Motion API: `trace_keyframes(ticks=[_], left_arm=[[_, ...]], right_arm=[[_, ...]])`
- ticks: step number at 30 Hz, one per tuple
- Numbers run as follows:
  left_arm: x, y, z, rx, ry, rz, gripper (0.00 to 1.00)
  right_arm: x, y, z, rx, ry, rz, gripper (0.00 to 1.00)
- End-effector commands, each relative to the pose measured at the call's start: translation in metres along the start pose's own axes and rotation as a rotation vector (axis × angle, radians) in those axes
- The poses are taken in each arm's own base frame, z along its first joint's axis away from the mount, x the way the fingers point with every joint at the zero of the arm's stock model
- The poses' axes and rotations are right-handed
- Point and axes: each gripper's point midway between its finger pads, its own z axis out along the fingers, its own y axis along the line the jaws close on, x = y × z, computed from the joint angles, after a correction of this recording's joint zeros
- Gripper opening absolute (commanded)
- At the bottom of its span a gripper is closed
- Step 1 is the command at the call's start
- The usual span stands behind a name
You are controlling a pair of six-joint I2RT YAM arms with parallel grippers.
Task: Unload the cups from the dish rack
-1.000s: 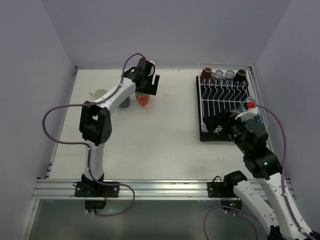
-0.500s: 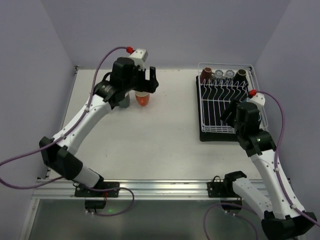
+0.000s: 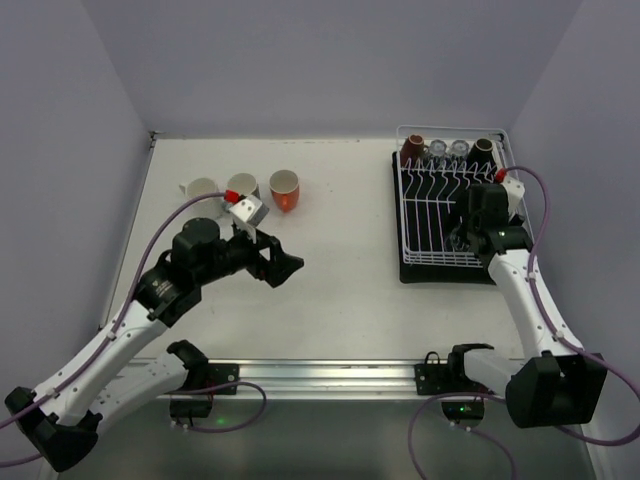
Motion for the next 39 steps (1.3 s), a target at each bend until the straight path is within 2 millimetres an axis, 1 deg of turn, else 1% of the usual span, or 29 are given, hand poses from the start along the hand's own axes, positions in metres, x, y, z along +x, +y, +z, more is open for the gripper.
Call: trace_keyframes(ticks=[1, 2, 3, 4, 5, 6, 8, 11, 14, 16, 17, 19, 20, 22, 23, 25, 26, 28, 29, 30, 31, 32, 33, 34, 35, 36, 37, 38, 39], left_arm=[[0.015, -0.004, -0.009, 0.038, -0.017, 0.008, 0.94], [0.027, -0.002, -0.009, 0.038, 0.004, 0.005, 0.94], [0.031, -0.001, -0.009, 0.038, 0.008, 0.008, 0.94], [0.032, -0.001, -0.010, 0.040, 0.000, 0.016, 0.94], [0.038, 0.001, -0.009, 0.039, 0.010, 0.019, 0.94], [0.039, 0.000, -0.010, 0.043, 0.009, 0.019, 0.94], [0.042, 0.000, -0.008, 0.051, 0.013, 0.023, 0.94], [0.046, 0.001, -0.005, 0.056, 0.027, 0.021, 0.94], [0.046, 0.000, -0.003, 0.065, 0.028, 0.021, 0.94], [0.044, -0.001, -0.003, 0.067, 0.021, 0.020, 0.94], [0.042, -0.002, -0.003, 0.068, 0.017, 0.016, 0.94], [0.040, -0.003, -0.004, 0.072, 0.012, 0.010, 0.93], [0.038, -0.005, -0.004, 0.075, 0.008, 0.000, 0.93], [0.032, -0.009, -0.004, 0.091, -0.013, -0.007, 0.93], [0.030, -0.011, -0.004, 0.101, -0.018, -0.022, 0.93], [0.022, -0.017, -0.001, 0.130, -0.038, -0.044, 0.91], [0.021, -0.022, 0.000, 0.157, -0.037, -0.051, 0.90], [0.016, -0.027, 0.006, 0.191, -0.044, -0.064, 0.89], [0.017, -0.032, 0.009, 0.220, -0.030, -0.090, 0.88], [0.010, -0.036, 0.012, 0.247, -0.051, -0.093, 0.88], [0.007, -0.041, 0.013, 0.269, -0.055, -0.123, 0.87], [0.010, -0.046, 0.016, 0.304, -0.036, -0.141, 0.86], [-0.003, -0.053, 0.018, 0.348, -0.088, -0.127, 0.86], [-0.006, -0.058, 0.019, 0.381, -0.094, -0.157, 0.86], [-0.003, -0.066, 0.021, 0.437, -0.077, -0.173, 0.86], [-0.010, -0.072, 0.022, 0.488, -0.118, -0.162, 0.86], [-0.011, -0.078, 0.023, 0.523, -0.113, -0.202, 0.86], [-0.006, -0.080, 0.030, 0.547, -0.090, -0.222, 0.85], [-0.013, -0.084, 0.031, 0.574, -0.122, -0.214, 0.85]], right_arm=[[-0.023, 0.005, 0.007, 0.004, -0.047, 0.027, 0.97], [-0.025, 0.007, 0.010, -0.001, -0.052, 0.033, 0.98], [-0.023, 0.008, 0.015, -0.003, -0.040, 0.033, 0.99], [-0.022, 0.012, 0.017, -0.018, -0.032, 0.035, 0.99], [-0.023, 0.013, 0.019, -0.019, -0.033, 0.039, 0.99], [-0.019, 0.014, 0.026, -0.011, -0.013, 0.028, 0.99], [-0.019, 0.016, 0.031, -0.007, 0.000, 0.024, 0.98], [-0.013, 0.018, 0.041, -0.001, 0.021, 0.019, 0.94], [-0.007, 0.019, 0.049, 0.004, 0.040, 0.015, 0.87], [-0.005, 0.021, 0.050, -0.002, 0.044, 0.013, 0.80], [-0.006, 0.021, 0.051, -0.001, 0.043, 0.015, 0.71], [-0.009, 0.020, 0.048, -0.001, 0.030, 0.019, 0.59], [-0.018, 0.020, 0.041, -0.016, -0.009, 0.037, 0.50], [-0.029, 0.023, 0.031, -0.046, -0.055, 0.055, 0.45], [-0.041, 0.026, 0.018, -0.084, -0.102, 0.075, 0.44], [-0.051, 0.031, 0.005, -0.135, -0.147, 0.086, 0.42], [-0.059, 0.031, -0.008, -0.161, -0.186, 0.098, 0.40], [-0.063, 0.035, -0.019, -0.204, -0.210, 0.107, 0.40], [-0.069, 0.035, -0.032, -0.231, -0.242, 0.118, 0.40], [-0.071, 0.035, -0.039, -0.248, -0.256, 0.126, 0.40], [-0.071, 0.039, -0.047, -0.290, -0.260, 0.136, 0.40], [-0.072, 0.043, -0.057, -0.332, -0.272, 0.145, 0.40], [-0.073, 0.045, -0.073, -0.393, -0.295, 0.176, 0.40], [-0.070, 0.059, -0.087, -0.498, -0.284, 0.183, 0.40], [-0.067, 0.067, -0.099, -0.570, -0.278, 0.198, 0.40], [-0.060, 0.071, -0.112, -0.647, -0.278, 0.213, 0.39], [-0.060, 0.082, -0.125, -0.738, -0.270, 0.255, 0.39], [-0.048, 0.096, -0.143, -0.866, -0.219, 0.246, 0.39], [-0.035, 0.103, -0.145, -0.923, -0.175, 0.254, 0.39]])
